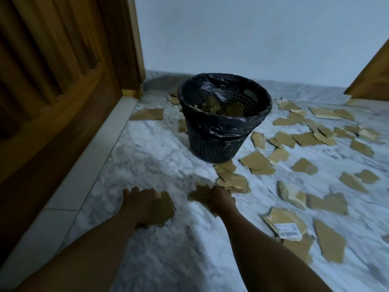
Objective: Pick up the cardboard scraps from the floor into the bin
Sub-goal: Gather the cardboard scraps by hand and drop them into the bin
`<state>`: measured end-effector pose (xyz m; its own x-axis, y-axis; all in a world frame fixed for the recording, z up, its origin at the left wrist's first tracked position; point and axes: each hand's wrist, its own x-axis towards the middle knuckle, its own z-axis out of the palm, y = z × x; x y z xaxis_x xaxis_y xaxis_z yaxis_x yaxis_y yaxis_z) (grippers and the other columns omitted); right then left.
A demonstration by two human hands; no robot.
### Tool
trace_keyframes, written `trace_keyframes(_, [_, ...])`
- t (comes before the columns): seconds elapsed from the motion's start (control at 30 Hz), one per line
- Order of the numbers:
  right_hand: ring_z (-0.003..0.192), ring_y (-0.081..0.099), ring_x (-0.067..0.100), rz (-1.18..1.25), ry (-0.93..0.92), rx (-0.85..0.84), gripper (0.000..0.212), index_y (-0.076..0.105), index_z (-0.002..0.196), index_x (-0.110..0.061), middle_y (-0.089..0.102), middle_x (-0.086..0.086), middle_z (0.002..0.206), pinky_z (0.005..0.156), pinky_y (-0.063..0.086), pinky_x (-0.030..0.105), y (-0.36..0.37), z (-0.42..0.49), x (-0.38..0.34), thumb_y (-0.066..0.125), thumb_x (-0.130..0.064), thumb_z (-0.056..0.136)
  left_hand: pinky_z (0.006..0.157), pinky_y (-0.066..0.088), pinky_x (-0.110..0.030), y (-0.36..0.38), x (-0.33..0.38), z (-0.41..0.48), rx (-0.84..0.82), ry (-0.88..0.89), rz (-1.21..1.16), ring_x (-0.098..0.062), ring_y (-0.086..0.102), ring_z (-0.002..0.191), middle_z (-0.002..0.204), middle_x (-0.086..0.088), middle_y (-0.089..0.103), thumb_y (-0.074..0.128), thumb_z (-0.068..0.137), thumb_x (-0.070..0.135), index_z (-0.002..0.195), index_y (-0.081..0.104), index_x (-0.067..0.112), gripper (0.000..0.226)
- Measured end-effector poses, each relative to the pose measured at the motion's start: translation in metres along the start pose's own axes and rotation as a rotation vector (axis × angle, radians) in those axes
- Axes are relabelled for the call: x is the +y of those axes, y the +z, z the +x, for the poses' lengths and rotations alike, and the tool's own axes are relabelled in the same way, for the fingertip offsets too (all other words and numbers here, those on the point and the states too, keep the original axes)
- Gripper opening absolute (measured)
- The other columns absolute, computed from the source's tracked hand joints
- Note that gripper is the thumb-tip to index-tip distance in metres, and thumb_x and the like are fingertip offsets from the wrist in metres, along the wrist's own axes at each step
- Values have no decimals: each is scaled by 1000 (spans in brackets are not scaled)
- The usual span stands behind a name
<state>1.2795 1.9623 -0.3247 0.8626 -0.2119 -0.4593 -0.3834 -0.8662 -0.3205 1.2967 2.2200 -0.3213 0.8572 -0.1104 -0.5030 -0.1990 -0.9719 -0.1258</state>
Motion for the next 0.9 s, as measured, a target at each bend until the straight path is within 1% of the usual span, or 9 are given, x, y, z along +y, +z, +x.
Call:
trace_keyframes(0.07, [122,42,34,-88,-47,39,41,53,124,-16,49,6,125,96,40,49,10,-11,-4,66,-31,88,109,20,-52,-3,4,-6,0,3,20,-31,28,139,150,0,37,70,81,46,147,26,27,82])
trace_keyframes(0.23, [116,48,41,-7,-75,0,47,49,129,-8,36,14,130,94,48,46,18,-12,0,69,-22,88,112,20,-53,-4,17,-14,30,50,13,-31,33,134,142,-1,42,66,82,41,138,34,26,66])
trace_keyframes(0.33, [115,55,37,139,-77,-47,45,43,127,-7,50,18,126,86,51,42,13,-7,6,65,-23,92,112,15,-58,-2,30,-14,15,95,7,-32,31,136,144,0,41,70,77,44,139,33,26,74])
trace_keyframes(0.4, [113,59,34,244,-72,-71,56,36,133,-6,56,19,125,79,52,38,1,-3,8,68,-21,89,110,18,-57,0,38,-12,42,139,13,-32,33,134,143,1,43,73,74,44,134,37,26,72])
trace_keyframes(0.47, [106,63,29,278,-93,-47,55,45,132,-7,62,14,118,83,53,37,-15,4,17,71,-26,88,109,22,-55,-1,46,-9,69,193,32,-32,35,130,140,0,45,74,74,42,132,39,25,70])
trace_keyframes(0.57, [102,57,16,219,-91,52,44,60,120,-14,60,2,105,83,47,32,-41,19,39,75,-32,83,106,26,-54,-6,64,-7,112,265,42,-32,38,127,132,0,47,75,73,39,125,39,25,64])
trace_keyframes(0.7, [118,38,36,-64,-21,-17,50,53,128,-10,42,9,128,88,42,41,-59,33,57,66,-36,87,105,27,-52,-11,78,-3,116,284,22,-29,40,124,127,3,49,83,62,42,123,41,27,76])
trace_keyframes(0.8, [118,40,34,-139,-103,-8,60,51,132,-10,49,11,126,92,44,42,-53,26,54,68,-43,85,102,29,-51,-13,77,3,87,280,50,-26,42,121,125,5,52,86,56,53,121,40,28,83])
trace_keyframes(0.9, [125,39,35,-199,-187,-23,56,53,134,-13,52,12,128,100,41,48,-37,15,40,65,-43,88,102,28,-53,-16,76,6,46,262,50,-28,41,123,127,5,50,85,55,57,124,38,28,89])
